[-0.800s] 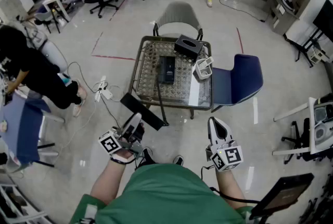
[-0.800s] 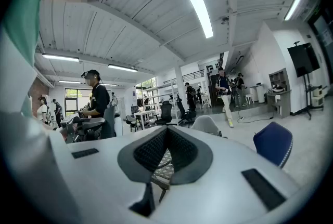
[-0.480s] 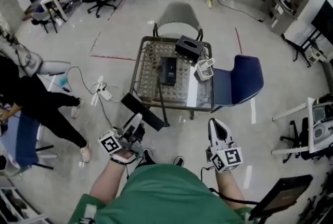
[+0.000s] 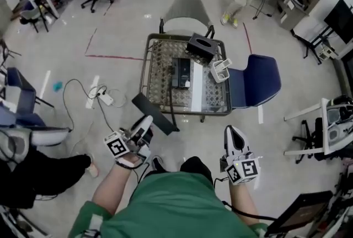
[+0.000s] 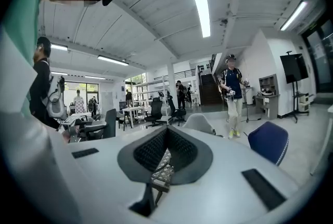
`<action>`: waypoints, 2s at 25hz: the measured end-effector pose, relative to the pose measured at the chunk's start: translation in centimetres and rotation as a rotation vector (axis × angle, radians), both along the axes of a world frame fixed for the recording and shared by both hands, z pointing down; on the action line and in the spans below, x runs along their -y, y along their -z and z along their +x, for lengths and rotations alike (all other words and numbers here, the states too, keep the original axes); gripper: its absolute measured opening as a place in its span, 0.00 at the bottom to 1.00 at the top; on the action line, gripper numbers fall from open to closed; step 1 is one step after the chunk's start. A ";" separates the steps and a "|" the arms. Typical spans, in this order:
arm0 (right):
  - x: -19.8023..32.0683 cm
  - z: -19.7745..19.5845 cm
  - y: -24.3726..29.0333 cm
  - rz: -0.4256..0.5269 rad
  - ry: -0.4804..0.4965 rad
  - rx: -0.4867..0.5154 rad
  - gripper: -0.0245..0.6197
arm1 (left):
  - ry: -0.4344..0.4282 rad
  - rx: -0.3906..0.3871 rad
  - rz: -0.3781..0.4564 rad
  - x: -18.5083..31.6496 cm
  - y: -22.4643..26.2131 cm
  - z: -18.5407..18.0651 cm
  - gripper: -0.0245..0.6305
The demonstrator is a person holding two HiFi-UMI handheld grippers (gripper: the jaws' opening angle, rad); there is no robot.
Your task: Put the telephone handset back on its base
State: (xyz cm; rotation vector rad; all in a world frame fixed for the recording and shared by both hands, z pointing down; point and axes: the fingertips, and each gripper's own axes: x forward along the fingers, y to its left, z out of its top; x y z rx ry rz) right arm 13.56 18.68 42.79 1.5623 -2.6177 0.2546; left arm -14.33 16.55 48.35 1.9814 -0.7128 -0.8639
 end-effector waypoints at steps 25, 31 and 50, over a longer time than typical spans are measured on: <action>23.7 1.7 -4.8 -0.123 0.165 0.043 0.06 | -0.141 0.262 -0.168 21.5 -10.8 4.8 0.16; 25.5 3.7 -6.1 -0.161 0.137 0.040 0.06 | -0.221 0.321 -0.191 25.5 -13.6 6.2 0.16; 25.3 0.8 -7.2 -0.302 -0.204 -0.065 0.06 | -0.662 0.354 -0.297 35.5 -27.4 6.8 0.16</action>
